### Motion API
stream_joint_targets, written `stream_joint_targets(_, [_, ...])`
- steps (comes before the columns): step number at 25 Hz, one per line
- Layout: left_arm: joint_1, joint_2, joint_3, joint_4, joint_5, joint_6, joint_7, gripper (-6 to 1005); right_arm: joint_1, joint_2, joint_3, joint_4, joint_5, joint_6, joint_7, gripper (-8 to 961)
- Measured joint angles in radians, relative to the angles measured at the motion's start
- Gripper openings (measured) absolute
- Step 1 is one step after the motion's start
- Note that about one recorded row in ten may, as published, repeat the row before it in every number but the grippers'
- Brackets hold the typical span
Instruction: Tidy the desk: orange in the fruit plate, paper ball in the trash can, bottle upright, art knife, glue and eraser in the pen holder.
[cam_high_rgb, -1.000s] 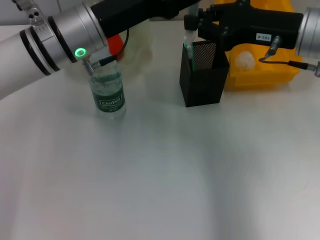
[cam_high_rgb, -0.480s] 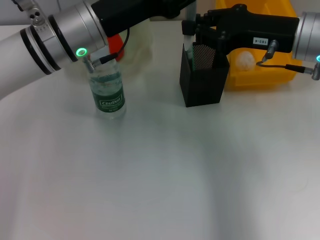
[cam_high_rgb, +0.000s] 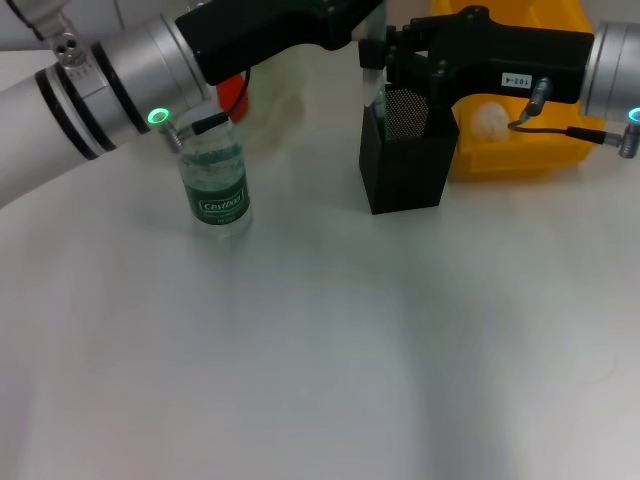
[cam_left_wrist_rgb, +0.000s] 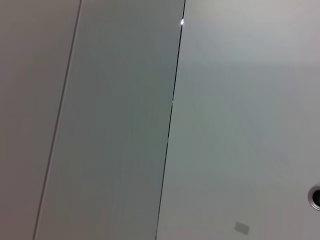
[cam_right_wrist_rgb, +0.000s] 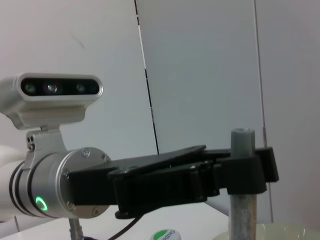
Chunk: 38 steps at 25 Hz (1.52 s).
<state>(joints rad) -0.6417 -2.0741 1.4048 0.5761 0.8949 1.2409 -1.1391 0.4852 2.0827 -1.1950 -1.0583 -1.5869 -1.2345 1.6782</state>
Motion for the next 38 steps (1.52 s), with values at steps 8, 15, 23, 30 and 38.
stream_joint_targets(8, [0.010, 0.000, -0.012, 0.002, -0.054, 0.040, 0.057, 173, 0.002, 0.002, 0.001, 0.045, 0.051, 0.000, -0.003, 158])
stream_joint_targets(15, [0.016, -0.001, -0.011, -0.006, -0.133, 0.083, 0.100, 169, -0.019, -0.002, 0.015, 0.078, 0.122, -0.024, -0.002, 161])
stream_joint_targets(23, [-0.002, -0.001, 0.011, -0.031, -0.138, 0.091, 0.103, 154, -0.016, -0.001, 0.032, 0.093, 0.166, -0.045, -0.051, 217])
stream_joint_targets(30, [0.021, 0.000, 0.013, -0.031, -0.145, 0.108, 0.102, 156, -0.015, 0.001, 0.030, 0.094, 0.174, -0.046, -0.089, 197])
stream_joint_targets(38, [0.057, -0.001, 0.010, -0.036, -0.185, 0.124, 0.108, 179, -0.013, 0.003, 0.026, 0.097, 0.205, -0.047, -0.128, 162])
